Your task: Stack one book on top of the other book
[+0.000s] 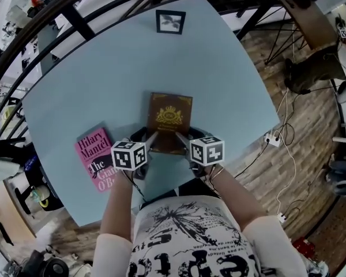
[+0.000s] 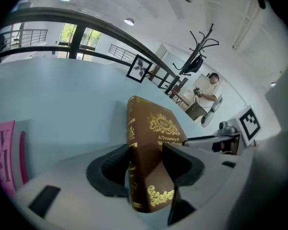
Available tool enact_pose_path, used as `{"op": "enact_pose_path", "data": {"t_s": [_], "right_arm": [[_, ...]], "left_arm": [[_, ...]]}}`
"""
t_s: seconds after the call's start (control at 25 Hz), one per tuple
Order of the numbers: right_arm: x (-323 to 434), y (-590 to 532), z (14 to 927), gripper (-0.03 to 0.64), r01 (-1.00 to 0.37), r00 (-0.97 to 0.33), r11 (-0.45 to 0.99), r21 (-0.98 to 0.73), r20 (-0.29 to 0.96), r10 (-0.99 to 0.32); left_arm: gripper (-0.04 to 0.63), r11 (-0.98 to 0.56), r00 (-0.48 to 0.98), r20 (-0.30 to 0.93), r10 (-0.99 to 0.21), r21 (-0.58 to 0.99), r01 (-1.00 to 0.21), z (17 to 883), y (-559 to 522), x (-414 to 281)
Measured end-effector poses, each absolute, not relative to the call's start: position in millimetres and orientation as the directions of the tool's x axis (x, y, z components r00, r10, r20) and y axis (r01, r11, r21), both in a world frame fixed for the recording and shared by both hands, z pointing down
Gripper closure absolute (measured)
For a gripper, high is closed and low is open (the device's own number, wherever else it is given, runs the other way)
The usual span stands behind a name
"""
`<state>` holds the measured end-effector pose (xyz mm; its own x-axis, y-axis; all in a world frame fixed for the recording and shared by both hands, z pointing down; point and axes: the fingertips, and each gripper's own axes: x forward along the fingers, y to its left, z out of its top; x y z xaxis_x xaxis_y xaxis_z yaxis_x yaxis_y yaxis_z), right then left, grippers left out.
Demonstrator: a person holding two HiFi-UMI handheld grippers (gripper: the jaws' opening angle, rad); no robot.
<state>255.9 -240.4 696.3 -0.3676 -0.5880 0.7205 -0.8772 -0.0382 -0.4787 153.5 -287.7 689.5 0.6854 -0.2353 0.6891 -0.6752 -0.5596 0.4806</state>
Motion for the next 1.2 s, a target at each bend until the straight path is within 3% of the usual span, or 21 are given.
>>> {"op": "enact_pose_path", "data": {"t_s": [0.28,0.6,1.2], "right_arm": [[261.2,-234.4,684.2,0.417,-0.880,-0.358,-0.041,-0.474,0.716,-0.599],[254.0,-240.0,627.3,0.428,-0.921,-0.363,0.140,-0.364,0.667,-0.650],[174.8,-252.2,561.7,0.437,-0.843,-0.535,0.435,-0.315,0.573,-0.621]], "left_arm": [[0.383,-0.578,0.667,0.695,-0.269,0.438,-0.689,674.7,-277.5,157.5],[0.383,-0.528,0.659,0.626,-0.416,0.424,-0.736,627.6,-266.3,145.5],[0.385,-0.355,0.484,0.596,-0.641,0.328,-0.875,562.5,-244.7,63.5]]}}
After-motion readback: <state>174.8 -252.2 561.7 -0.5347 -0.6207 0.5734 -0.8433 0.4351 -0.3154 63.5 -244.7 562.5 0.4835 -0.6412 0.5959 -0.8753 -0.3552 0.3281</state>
